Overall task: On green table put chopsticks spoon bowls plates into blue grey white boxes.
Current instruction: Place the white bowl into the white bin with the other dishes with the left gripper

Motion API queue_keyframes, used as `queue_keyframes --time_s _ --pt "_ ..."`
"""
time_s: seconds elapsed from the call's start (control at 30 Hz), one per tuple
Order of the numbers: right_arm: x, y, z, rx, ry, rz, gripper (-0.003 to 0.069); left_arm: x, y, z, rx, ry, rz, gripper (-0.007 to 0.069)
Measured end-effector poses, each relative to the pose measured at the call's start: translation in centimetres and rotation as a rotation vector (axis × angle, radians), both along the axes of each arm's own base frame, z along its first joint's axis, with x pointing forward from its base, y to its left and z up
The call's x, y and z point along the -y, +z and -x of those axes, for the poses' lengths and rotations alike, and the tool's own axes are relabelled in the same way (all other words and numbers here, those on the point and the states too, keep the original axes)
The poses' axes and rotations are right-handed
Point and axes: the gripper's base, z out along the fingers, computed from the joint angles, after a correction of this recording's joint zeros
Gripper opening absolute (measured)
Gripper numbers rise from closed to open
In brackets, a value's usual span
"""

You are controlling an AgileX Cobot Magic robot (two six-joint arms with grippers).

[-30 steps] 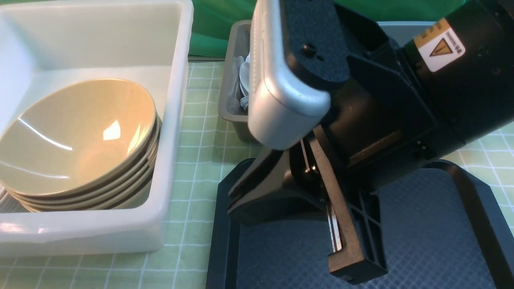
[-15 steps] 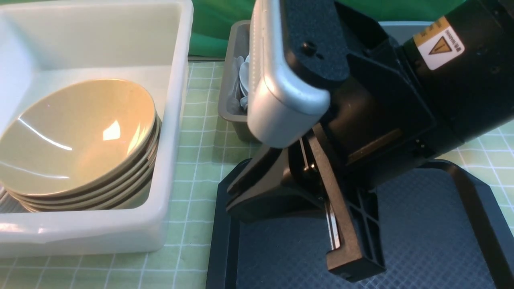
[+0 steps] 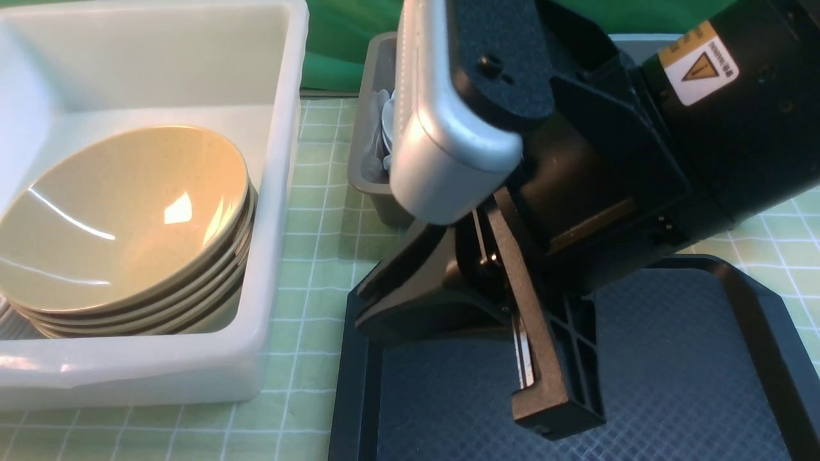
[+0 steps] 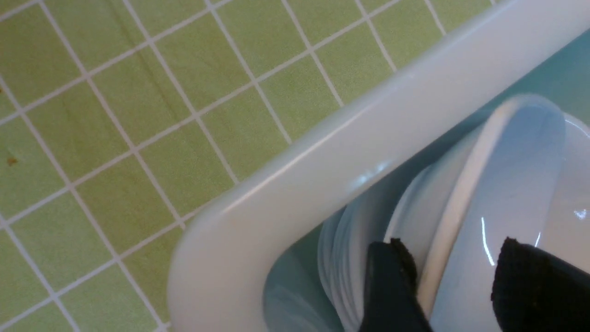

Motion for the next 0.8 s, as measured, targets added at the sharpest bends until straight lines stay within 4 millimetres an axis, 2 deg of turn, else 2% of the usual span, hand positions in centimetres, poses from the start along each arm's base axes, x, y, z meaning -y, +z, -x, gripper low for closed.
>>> queue_keyframes --time_s 0.1,0.13,0.23,0.37,0.5,0.63,0.73,0.8 --pt "0.0 0.0 0.0 0.001 -0.001 0.0 0.0125 0.1 0.0 0.1 -0.005 0.001 0.008 0.0416" --pt "0.0 0.0 0.0 0.001 -0.001 0.0 0.0125 0.1 0.0 0.1 -0.004 0.001 0.008 0.0423" --pt "0.0 0.0 0.0 0.004 -0.003 -0.003 0.013 0.2 0.6 0.2 0.01 0.0 -0.004 0.0547" --pt "0.0 0.0 -0.1 0.007 -0.006 -0.004 0.0132 0.6 0.8 0.4 0.001 -0.006 0.004 0.0644" --pt "0.0 0.0 -0.1 0.009 -0.004 -0.001 0.0137 1.3 1.1 0.3 -0.03 -0.049 -0.029 0.0662" --pt "0.7 0.1 -0.2 0.072 -0.023 0.042 0.0141 2.5 2.8 1.1 -0.06 -0.101 -0.133 0.0662" --pt "2.1 0.7 -0.7 0.105 -0.104 0.062 0.0143 3.5 4.3 2.0 -0.054 -0.121 -0.195 0.0662" --pt "4.3 1.6 -1.3 0.126 -0.209 0.065 0.0146 5.2 6.2 2.8 -0.015 -0.168 -0.251 0.066"
